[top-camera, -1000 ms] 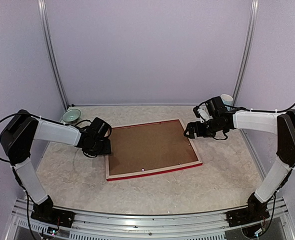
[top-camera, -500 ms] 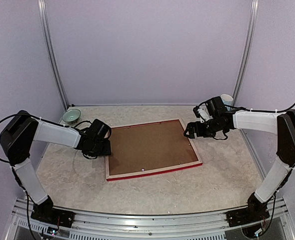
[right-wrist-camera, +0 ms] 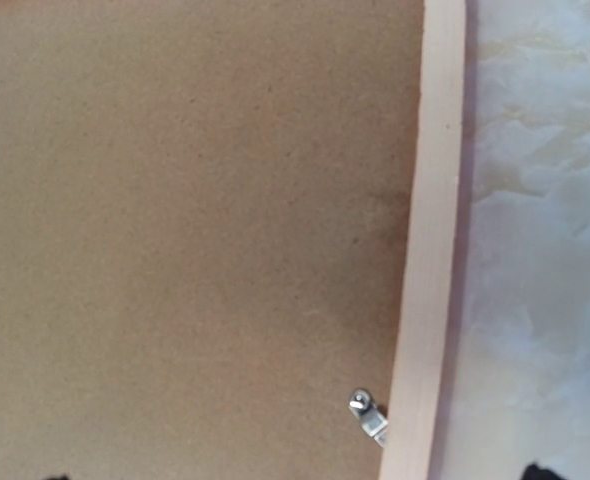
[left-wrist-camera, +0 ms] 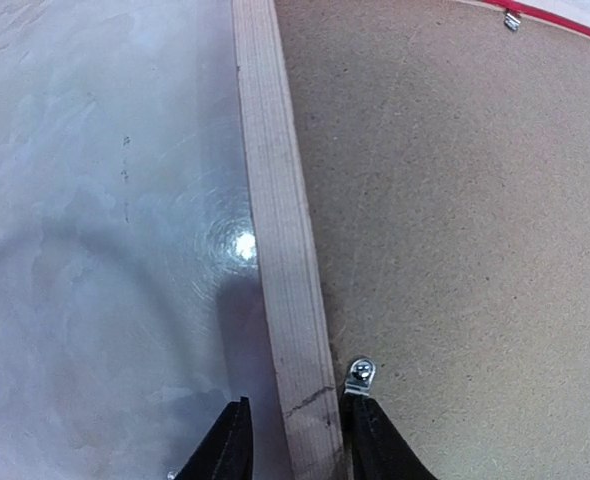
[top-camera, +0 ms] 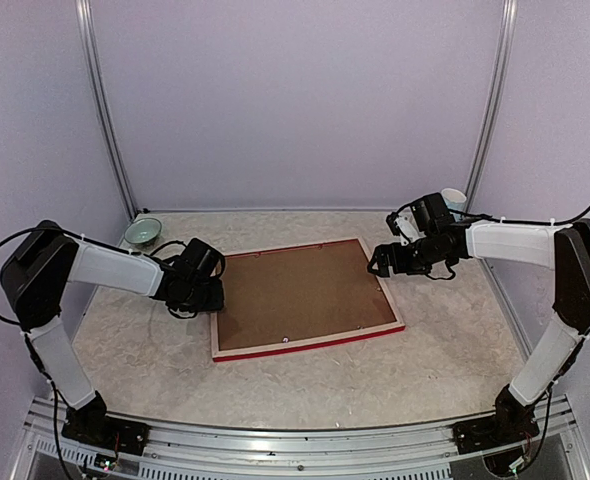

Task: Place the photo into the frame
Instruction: Press the fastener onto the backboard.

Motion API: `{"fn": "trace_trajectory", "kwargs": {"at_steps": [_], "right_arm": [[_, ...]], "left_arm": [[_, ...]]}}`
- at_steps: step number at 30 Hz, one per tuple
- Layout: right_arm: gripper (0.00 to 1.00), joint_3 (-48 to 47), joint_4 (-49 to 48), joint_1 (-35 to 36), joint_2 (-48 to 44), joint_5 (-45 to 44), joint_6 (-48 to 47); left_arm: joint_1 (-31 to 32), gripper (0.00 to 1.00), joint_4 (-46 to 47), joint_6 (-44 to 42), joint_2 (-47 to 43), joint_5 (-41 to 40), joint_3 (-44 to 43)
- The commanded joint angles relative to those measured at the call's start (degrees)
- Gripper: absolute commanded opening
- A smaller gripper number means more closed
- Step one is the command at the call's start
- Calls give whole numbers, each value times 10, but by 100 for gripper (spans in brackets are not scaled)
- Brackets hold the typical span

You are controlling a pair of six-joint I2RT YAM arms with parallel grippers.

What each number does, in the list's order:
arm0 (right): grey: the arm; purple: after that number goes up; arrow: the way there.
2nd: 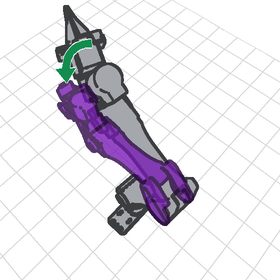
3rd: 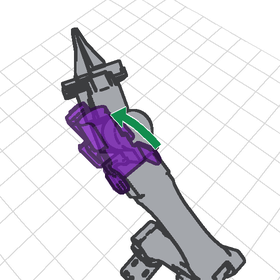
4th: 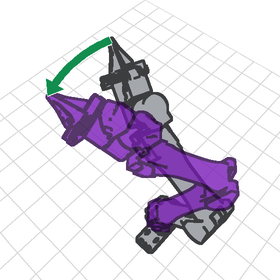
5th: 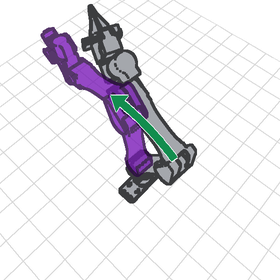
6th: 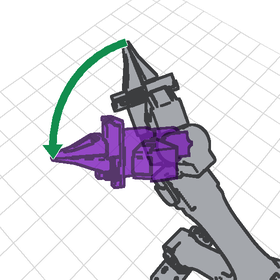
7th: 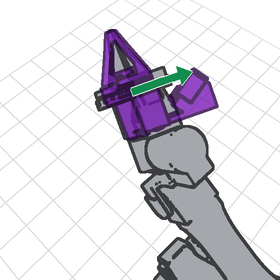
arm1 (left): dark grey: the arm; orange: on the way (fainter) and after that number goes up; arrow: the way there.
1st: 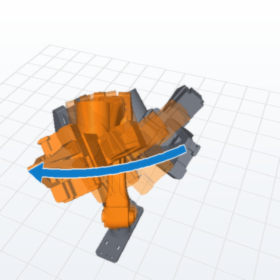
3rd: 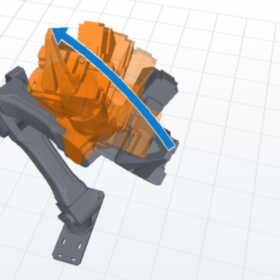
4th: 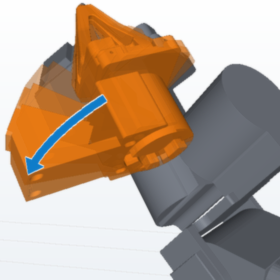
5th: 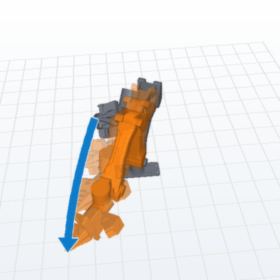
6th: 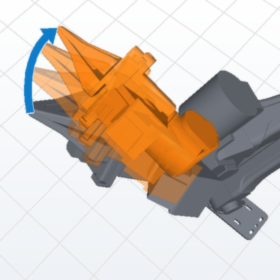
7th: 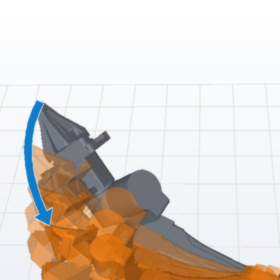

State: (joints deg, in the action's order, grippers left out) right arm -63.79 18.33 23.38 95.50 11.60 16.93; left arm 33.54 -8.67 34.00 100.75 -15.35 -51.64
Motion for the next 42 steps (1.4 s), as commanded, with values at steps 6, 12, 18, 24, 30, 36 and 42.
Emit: {"fn": "trace_trajectory", "kwargs": {"at_steps": [6, 12, 18, 24, 30, 36, 42], "right_arm": [[98, 4, -7, -6, 6, 5, -6], [98, 5, -8, -7, 8, 6, -6], [97, 5, -10, -7, 10, 8, -5], [97, 5, -12, -7, 13, 11, -4], [97, 7, -12, -7, 12, 10, -4], [97, 8, -11, -8, 10, 10, -5], [97, 9, -11, -7, 10, 12, -3]], "left_arm": [[-2, 17, -53, -9, 37, -13, 8], [-1, 10, -56, -9, 37, -16, 6], [-1, 28, -53, 3, 8, -28, 7], [-1, 52, -27, 8, -56, -35, 6], [-1, 58, -18, 0, -41, -27, -6], [3, 58, 3, 1, -11, -18, -2], [2, 57, 10, -2, 17, -23, -6]]}}
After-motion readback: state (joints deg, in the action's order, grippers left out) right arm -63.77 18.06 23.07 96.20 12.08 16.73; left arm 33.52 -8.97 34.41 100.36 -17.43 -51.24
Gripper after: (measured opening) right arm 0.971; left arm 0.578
